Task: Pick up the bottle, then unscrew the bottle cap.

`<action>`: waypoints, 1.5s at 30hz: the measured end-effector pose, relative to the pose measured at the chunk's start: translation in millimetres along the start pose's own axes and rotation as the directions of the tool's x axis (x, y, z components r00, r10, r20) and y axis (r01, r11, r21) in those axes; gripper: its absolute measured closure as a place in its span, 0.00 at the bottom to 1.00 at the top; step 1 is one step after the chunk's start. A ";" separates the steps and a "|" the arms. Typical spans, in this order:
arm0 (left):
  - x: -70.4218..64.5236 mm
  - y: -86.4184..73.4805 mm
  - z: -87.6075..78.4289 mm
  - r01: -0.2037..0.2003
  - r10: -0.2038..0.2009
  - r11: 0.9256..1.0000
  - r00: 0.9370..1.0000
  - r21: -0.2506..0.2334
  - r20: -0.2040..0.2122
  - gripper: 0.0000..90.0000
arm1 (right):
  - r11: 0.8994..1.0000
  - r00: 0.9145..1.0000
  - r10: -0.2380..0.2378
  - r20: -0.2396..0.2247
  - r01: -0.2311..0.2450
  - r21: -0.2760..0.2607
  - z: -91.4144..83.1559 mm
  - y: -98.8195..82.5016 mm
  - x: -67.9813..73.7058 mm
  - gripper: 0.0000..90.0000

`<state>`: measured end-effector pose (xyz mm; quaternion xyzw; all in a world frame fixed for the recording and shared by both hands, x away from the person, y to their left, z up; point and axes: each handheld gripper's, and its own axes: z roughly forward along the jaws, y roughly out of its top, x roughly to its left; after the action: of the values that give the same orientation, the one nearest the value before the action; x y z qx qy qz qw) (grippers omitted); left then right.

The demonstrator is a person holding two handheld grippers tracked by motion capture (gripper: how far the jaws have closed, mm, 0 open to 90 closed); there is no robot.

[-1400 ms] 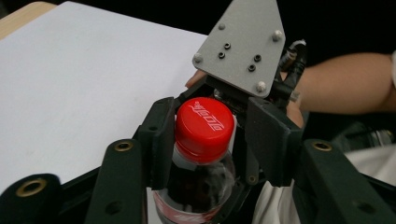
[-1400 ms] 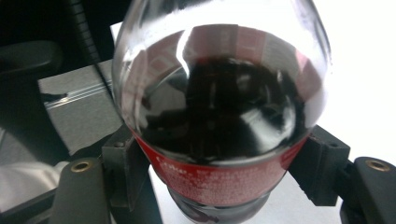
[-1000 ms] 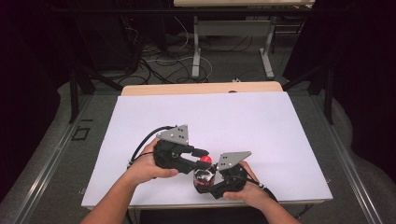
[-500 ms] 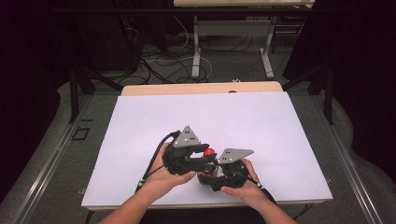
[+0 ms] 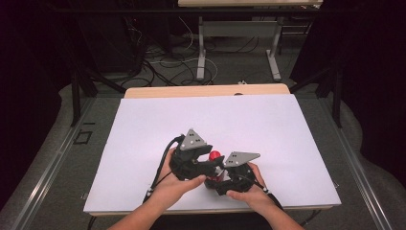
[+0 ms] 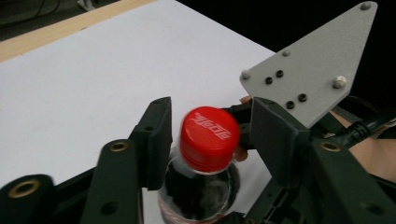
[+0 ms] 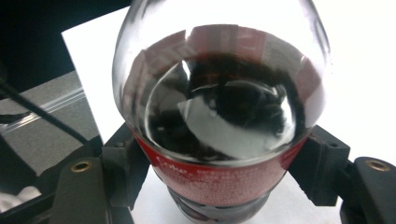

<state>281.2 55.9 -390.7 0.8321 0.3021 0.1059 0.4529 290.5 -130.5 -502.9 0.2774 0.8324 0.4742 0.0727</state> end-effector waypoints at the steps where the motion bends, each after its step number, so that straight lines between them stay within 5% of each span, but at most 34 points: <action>1: 0.0 0.0 0.0 0.000 0.000 1.000 1.000 0.000 0.000 0.50 | 1.000 1.000 0.000 0.000 0.000 0.000 0.0 0.0 0.0 0.32; 2: 9.1 2.6 -3.9 -0.021 0.019 1.000 0.996 0.014 0.092 0.48 | 1.000 1.000 -0.010 -0.016 0.010 -0.009 0.2 0.4 0.8 0.32; 3: 14.1 3.9 -6.1 -0.032 0.031 0.999 0.991 0.010 0.133 0.48 | 1.000 0.999 -0.017 -0.030 0.018 0.004 -0.8 0.9 0.8 0.32; 8: 33.3 9.9 -14.0 -0.146 0.137 0.989 0.958 0.015 0.251 0.51 | 0.999 0.996 -0.048 -0.077 0.048 -0.008 -0.7 2.0 4.5 0.32; 12: 42.7 9.5 -14.2 -0.204 0.180 0.979 0.911 0.024 0.371 0.54 | 0.998 0.992 -0.068 -0.105 0.068 -0.005 0.2 2.6 7.3 0.32; 15: 45.5 7.4 -12.2 -0.220 0.187 0.975 0.891 0.031 0.413 0.58 | 0.996 0.988 -0.084 -0.130 0.085 0.001 1.0 3.2 9.2 0.32; 16: 45.5 7.4 -12.2 -0.220 0.187 0.975 0.891 0.031 0.413 0.62 | 0.998 0.989 -0.069 -0.132 0.070 -0.003 1.7 3.2 10.5 0.32; 19: 47.2 5.7 -8.9 -0.250 0.202 0.967 0.874 0.053 0.443 0.63 | 0.996 0.986 -0.083 -0.144 0.084 0.001 2.9 2.9 10.4 0.32; 21: 47.2 5.0 -8.0 -0.242 0.193 0.969 0.873 0.055 0.447 0.65 | 0.996 0.986 -0.089 -0.143 0.090 -0.002 3.7 2.9 10.8 0.32; 25: 47.2 2.6 -6.1 -0.250 0.202 0.967 0.863 0.045 0.464 0.67 | 0.996 0.985 -0.084 -0.152 0.086 0.007 4.2 2.1 12.1 0.32; 26: 45.8 1.6 -6.4 -0.245 0.201 0.969 0.869 0.042 0.452 0.67 | 0.996 0.985 -0.084 -0.151 0.085 0.006 4.3 1.9 11.9 0.32; 27: 45.8 1.6 -6.4 -0.245 0.201 0.969 0.869 0.042 0.452 0.67 | 0.996 0.985 -0.084 -0.151 0.085 0.006 4.3 1.9 11.9 0.32; 28: 43.6 0.9 -6.6 -0.228 0.193 0.973 0.881 0.032 0.433 0.68 | 0.996 0.985 -0.085 -0.147 0.087 0.006 4.2 2.1 10.7 0.32; 30: 43.0 1.3 -6.9 -0.225 0.190 0.974 0.886 0.034 0.422 0.68 | 0.997 0.988 -0.070 -0.136 0.073 0.011 3.0 2.8 10.5 0.32; 31: 42.1 1.6 -7.3 -0.218 0.184 0.975 0.895 0.038 0.406 0.68 | 0.998 0.989 -0.066 -0.130 0.066 0.000 3.6 2.7 10.1 0.32; 32: 39.4 1.6 -7.2 -0.203 0.175 0.978 0.911 0.039 0.373 0.68 | 0.997 0.989 -0.072 -0.126 0.073 0.004 3.1 2.8 8.6 0.32; 36: 28.6 1.2 -6.0 -0.161 0.143 0.986 0.947 0.038 0.287 0.68 | 0.999 0.995 -0.053 -0.083 0.053 0.001 2.7 2.5 7.8 0.32; 37: 25.5 1.3 -5.8 -0.153 0.138 0.987 0.954 0.038 0.265 0.68 | 0.999 0.996 -0.044 -0.078 0.045 0.007 2.1 2.7 7.5 0.32; 38: 25.5 1.3 -5.8 -0.153 0.138 0.987 0.954 0.038 0.265 0.68 | 0.999 0.997 -0.038 -0.065 0.038 0.004 2.0 2.6 7.5 0.32; 39: 18.6 1.2 -4.7 -0.121 0.112 0.992 0.973 0.032 0.202 0.68 | 0.999 0.997 -0.035 -0.061 0.036 0.015 1.1 2.8 6.7 0.32; 41: 11.1 0.7 -3.8 -0.070 0.066 0.997 0.990 0.029 0.127 0.68 | 1.000 0.999 -0.026 -0.029 0.026 -0.003 1.5 2.8 5.9 0.32; 42: 11.1 0.7 -3.8 -0.070 0.066 0.997 0.990 0.029 0.127 0.68 | 1.000 1.000 -0.018 -0.010 0.018 -0.005 1.3 2.8 5.5 0.32; 43: 6.8 0.1 -2.5 -0.008 0.006 1.000 0.998 0.024 0.064 0.68 | 1.000 1.000 -0.015 0.005 0.015 -0.006 1.1 2.9 5.3 0.32; 45: 3.2 -0.5 -0.8 0.031 -0.031 0.999 1.000 0.015 0.006 0.68 | 1.000 0.999 -0.014 0.036 0.014 0.000 1.5 2.8 4.9 0.32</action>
<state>283.2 58.6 -390.9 0.8311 0.3143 0.0942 0.4490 288.1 -125.6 -500.7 0.2799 0.8328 0.4688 0.0909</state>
